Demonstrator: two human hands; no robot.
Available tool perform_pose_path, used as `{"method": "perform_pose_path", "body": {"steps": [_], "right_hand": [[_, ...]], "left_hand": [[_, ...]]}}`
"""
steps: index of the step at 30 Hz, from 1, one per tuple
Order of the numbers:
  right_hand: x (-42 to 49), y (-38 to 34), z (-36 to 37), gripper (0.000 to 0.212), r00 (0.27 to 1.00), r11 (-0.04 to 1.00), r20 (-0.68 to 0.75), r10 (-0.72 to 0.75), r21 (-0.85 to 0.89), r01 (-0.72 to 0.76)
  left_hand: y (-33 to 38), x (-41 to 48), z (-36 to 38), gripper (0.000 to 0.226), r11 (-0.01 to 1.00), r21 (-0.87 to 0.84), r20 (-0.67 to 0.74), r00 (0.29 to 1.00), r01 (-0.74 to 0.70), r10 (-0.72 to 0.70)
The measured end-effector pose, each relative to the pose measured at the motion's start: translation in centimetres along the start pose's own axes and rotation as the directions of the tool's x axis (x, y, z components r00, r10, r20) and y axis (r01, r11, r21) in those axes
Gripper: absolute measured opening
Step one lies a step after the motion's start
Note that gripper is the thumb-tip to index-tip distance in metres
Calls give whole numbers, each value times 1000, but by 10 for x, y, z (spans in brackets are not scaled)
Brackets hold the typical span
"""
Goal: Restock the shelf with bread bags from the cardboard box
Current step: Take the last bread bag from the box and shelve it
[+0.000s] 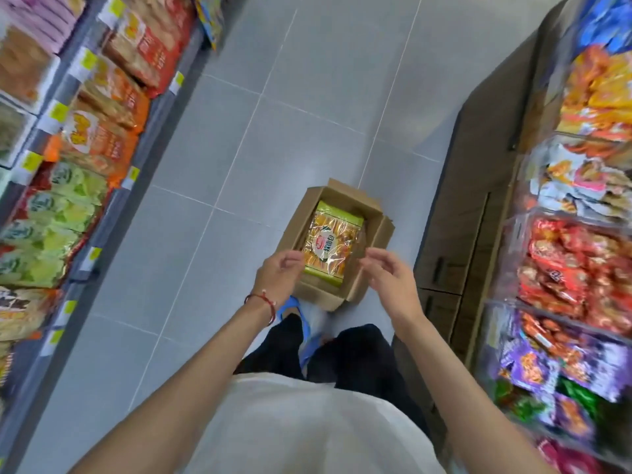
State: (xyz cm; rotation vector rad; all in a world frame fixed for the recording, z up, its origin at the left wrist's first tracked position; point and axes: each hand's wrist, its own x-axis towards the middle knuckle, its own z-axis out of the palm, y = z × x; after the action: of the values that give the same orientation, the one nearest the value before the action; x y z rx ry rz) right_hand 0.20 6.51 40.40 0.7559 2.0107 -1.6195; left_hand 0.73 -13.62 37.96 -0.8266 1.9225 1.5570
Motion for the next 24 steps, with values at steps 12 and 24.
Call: {"method": "perform_pose_path", "body": {"steps": [12,24], "right_hand": [[156,19,-43,28,986,929,141,85,-369,-27],[349,102,-14,28,892,760,360,274,-649,28]], "left_hand": [[-32,102,91,21,965,-30,-88,961,261,-262],[-114,242,182,16,842,-199,-188,824,500,-534]]}}
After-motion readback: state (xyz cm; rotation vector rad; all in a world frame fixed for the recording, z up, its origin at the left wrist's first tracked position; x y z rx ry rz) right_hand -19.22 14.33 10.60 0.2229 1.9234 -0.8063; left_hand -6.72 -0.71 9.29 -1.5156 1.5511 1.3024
